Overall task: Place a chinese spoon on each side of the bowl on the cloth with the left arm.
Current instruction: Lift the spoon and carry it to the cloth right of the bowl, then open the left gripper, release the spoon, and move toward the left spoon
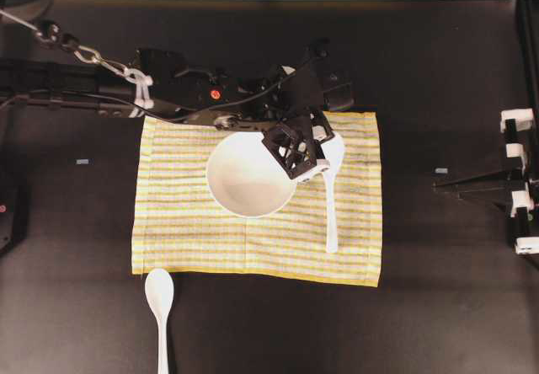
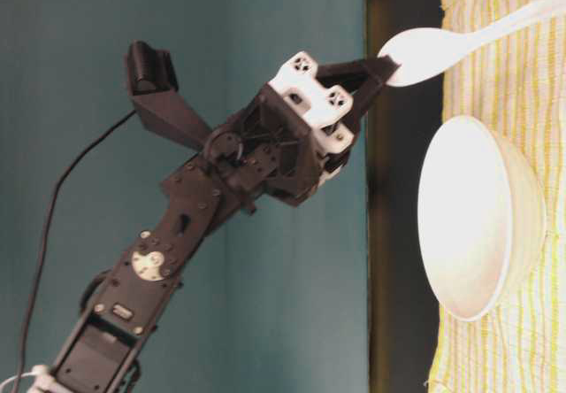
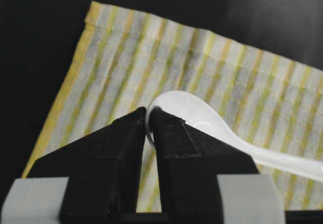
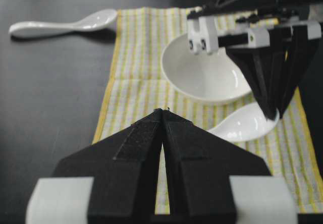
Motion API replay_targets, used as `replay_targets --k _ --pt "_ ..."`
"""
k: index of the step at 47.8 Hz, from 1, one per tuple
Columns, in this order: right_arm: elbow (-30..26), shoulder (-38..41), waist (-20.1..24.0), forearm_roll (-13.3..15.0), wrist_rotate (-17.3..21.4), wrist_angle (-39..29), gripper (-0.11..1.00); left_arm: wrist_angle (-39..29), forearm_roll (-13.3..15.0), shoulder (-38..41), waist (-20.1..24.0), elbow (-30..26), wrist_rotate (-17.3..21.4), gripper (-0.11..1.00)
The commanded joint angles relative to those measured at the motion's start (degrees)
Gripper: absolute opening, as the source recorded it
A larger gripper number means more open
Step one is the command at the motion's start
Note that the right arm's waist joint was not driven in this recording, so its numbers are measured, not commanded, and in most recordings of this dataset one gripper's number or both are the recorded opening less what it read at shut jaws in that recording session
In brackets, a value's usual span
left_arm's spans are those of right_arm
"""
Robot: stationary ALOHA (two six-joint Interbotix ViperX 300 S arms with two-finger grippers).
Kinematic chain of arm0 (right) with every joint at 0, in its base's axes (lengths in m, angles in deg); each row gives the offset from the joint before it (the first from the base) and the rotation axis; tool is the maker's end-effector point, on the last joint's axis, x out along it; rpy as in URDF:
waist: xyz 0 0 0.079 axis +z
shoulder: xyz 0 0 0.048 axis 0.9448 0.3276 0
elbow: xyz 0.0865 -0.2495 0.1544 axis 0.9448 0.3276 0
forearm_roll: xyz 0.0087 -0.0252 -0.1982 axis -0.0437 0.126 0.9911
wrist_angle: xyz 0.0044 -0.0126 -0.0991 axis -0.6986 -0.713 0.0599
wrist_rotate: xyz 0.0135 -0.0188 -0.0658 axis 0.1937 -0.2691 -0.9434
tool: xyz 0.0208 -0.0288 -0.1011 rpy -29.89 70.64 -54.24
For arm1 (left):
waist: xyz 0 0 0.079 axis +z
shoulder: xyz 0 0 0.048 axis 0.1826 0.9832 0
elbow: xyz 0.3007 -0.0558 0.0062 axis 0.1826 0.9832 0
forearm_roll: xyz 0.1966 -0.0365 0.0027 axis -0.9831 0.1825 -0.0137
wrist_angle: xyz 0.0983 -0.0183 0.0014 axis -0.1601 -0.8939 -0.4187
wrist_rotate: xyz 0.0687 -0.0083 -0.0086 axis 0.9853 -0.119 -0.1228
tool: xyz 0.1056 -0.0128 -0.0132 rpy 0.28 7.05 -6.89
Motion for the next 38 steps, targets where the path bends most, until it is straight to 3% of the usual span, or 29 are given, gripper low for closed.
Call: replay_targets --k 1,18,38 --pt "-0.4 0.3 0.0 0.1 0.2 0.4 -0.01 3.0 -0.2 1.0 0.4 -0.1 0.2 0.07" --pt "-0.2 0.3 0.0 0.0 -0.2 0.3 -0.01 10.6 -0.1 5.9 2.1 1.3 2.4 0.07" --pt "0.3 0.3 0.0 0.1 -0.4 0.2 -0.01 15.6 -0.1 6.1 2.7 2.2 2.3 0.07"
